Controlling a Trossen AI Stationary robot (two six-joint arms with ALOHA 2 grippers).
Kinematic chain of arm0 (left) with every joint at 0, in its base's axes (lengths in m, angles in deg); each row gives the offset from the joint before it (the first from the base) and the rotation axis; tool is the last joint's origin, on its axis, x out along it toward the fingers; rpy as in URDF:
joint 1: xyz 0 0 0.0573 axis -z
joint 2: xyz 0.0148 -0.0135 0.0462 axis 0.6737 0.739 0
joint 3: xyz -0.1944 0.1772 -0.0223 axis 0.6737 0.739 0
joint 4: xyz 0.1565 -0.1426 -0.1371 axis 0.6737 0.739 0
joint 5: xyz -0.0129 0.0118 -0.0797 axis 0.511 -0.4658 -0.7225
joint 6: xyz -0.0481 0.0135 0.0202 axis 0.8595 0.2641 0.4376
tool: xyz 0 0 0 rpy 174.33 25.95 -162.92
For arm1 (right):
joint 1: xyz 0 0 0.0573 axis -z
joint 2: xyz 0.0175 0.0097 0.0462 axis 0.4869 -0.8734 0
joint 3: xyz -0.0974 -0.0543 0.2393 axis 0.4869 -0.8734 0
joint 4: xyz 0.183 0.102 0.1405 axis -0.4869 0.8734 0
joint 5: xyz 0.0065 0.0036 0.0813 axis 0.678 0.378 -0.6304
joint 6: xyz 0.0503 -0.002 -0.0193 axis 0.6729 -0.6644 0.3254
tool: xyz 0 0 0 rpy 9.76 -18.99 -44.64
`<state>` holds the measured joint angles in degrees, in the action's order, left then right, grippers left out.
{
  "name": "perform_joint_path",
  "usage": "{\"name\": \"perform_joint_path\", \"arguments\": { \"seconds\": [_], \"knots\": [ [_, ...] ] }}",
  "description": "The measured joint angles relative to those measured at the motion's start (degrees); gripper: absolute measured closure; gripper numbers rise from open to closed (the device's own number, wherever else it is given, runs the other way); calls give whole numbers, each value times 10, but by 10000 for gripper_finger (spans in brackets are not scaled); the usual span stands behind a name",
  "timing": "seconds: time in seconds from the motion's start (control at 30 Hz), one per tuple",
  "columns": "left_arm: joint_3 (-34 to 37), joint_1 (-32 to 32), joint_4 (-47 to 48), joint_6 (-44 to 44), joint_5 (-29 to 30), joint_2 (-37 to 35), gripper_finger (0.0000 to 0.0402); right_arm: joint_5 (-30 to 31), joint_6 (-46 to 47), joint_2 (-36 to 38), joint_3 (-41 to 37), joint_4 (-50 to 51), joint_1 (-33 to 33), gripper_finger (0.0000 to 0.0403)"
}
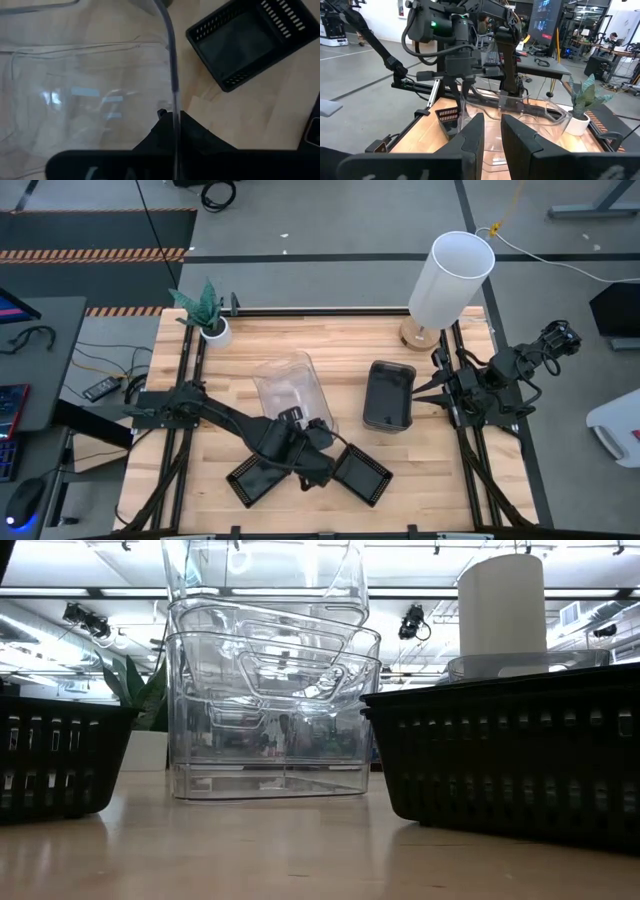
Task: Stack baskets by color
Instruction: Stack the top transparent bin on top of the bottom transparent bin
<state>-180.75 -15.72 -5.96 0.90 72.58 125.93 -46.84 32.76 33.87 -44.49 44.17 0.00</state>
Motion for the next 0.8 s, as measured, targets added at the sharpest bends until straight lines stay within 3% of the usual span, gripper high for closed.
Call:
{"name": "perform_joint_path", "arguments": {
  "seconds": [0.47, 0.63, 0.8],
  "knots": [
    [4, -3, 0, -32, -47, 30, 384, 0, 0, -6, 0, 0, 0, 332],
    [3, -1, 2, -61, -36, 37, 350, 0, 0, -9, 0, -3, 0, 332],
    [3, -1, 3, -62, -30, 42, 292, 0, 0, -9, 0, -4, 0, 332]
  ]
}}
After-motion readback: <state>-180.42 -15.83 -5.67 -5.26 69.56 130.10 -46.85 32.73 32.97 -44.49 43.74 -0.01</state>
